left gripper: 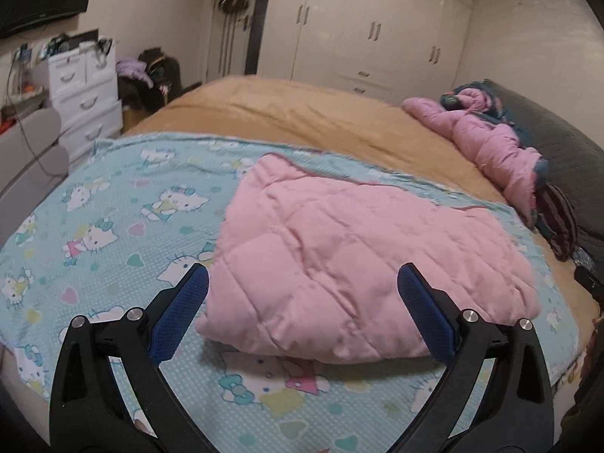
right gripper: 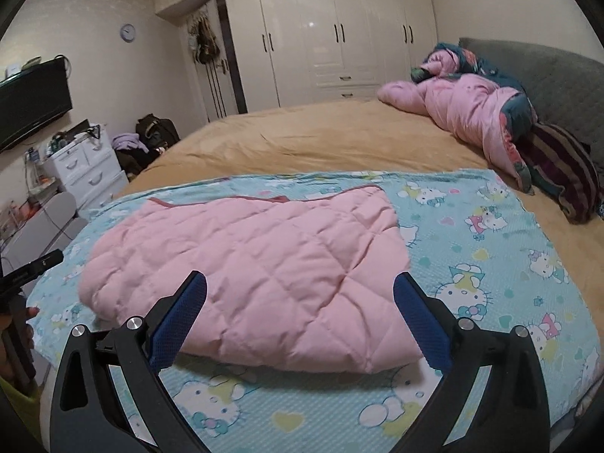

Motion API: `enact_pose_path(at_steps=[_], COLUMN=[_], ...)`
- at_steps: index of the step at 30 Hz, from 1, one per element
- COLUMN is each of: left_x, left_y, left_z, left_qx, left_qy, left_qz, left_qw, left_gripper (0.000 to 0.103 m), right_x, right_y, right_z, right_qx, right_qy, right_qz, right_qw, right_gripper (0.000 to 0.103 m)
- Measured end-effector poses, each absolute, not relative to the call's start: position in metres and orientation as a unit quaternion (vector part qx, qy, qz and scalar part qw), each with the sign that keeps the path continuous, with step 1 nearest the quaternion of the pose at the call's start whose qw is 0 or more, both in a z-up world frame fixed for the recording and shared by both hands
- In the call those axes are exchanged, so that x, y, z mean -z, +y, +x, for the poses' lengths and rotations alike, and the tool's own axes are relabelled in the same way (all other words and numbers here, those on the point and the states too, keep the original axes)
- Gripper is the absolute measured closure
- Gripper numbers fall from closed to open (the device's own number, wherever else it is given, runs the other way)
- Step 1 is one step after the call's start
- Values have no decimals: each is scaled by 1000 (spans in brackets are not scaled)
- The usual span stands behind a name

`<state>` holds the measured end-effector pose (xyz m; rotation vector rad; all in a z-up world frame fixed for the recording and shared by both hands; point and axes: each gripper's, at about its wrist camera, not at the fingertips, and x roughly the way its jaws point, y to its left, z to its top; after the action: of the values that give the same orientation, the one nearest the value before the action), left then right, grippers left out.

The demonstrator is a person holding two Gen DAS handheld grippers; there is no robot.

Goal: Fold large clothes

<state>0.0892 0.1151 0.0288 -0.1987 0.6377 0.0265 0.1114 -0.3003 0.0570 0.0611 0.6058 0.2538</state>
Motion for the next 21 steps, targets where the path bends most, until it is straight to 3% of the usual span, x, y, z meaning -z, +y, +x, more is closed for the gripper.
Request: enact_pose_path(at_steps=[10, 13, 21], left_x=[-6, 1, -1], left_y=[88, 81, 71], left_z=[43, 32, 23], left_qx=[7, 14, 11], left_qy=[300, 304, 293], left_qz=[-69, -73, -66], left_qw=[951, 950, 954], left_gripper=[9, 9, 9], right_x=[-10, 2, -1], right_y=[-267, -262, -260], right_z=[59, 50, 45], right_qx=[-121, -132, -121], right_qy=[303, 320, 313], right_qz=[-1, 43, 42], right_qw=[945, 937, 941], right_gripper=[4, 4, 4])
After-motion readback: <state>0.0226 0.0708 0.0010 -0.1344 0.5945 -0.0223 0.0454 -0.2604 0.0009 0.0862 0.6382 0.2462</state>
